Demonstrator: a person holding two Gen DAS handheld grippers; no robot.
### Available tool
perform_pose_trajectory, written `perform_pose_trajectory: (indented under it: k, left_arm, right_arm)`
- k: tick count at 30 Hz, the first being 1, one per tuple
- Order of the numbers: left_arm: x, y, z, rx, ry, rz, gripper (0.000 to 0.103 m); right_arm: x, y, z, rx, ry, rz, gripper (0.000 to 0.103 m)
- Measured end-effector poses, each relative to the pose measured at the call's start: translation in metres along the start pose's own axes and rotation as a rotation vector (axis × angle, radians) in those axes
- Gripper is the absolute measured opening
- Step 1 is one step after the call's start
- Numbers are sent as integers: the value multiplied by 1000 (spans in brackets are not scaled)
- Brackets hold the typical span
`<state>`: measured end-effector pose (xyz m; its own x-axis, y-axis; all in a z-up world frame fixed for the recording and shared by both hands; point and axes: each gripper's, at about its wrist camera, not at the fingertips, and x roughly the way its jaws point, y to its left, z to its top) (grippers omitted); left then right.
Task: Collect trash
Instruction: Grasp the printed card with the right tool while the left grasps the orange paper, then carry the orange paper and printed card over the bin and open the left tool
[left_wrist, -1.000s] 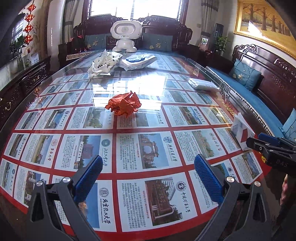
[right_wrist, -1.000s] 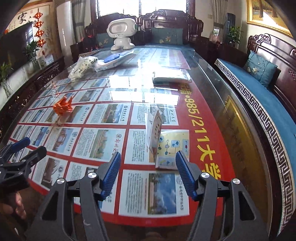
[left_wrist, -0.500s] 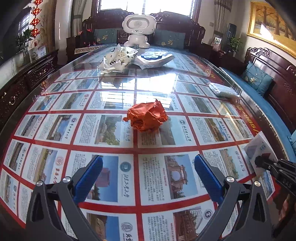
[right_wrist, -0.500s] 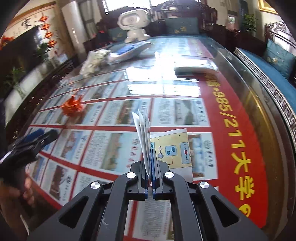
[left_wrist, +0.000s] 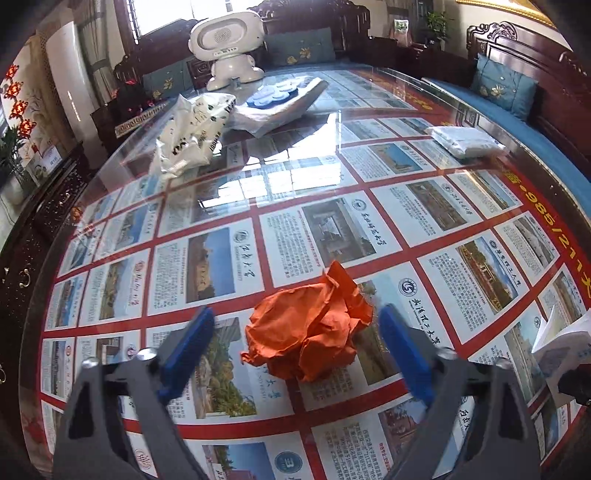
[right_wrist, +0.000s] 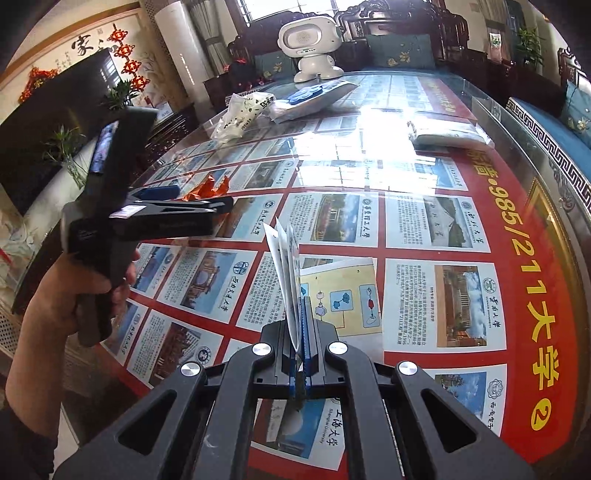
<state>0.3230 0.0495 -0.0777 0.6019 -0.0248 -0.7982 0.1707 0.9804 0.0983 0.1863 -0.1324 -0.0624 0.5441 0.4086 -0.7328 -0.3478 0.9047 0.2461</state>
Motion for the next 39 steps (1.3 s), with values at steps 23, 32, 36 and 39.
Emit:
perform_pose_trajectory:
  k: [23, 32, 36, 39]
  left_arm:
    - [-198, -61, -134, 68, -206, -96, 47]
    - [-280, -99, -224, 138, -267, -172, 48]
    - [-294, -110, -273, 135, -243, -221, 48]
    - [-294, -120, -314, 144, -198, -272, 48]
  right_arm:
    - [-99, 60, -76, -106, -83, 61, 3]
    - [-185, 90, -166, -111, -125, 155, 3]
    - [-209, 93, -218, -98, -99, 167, 4]
    - [-217, 95, -260, -84, -65, 158, 4]
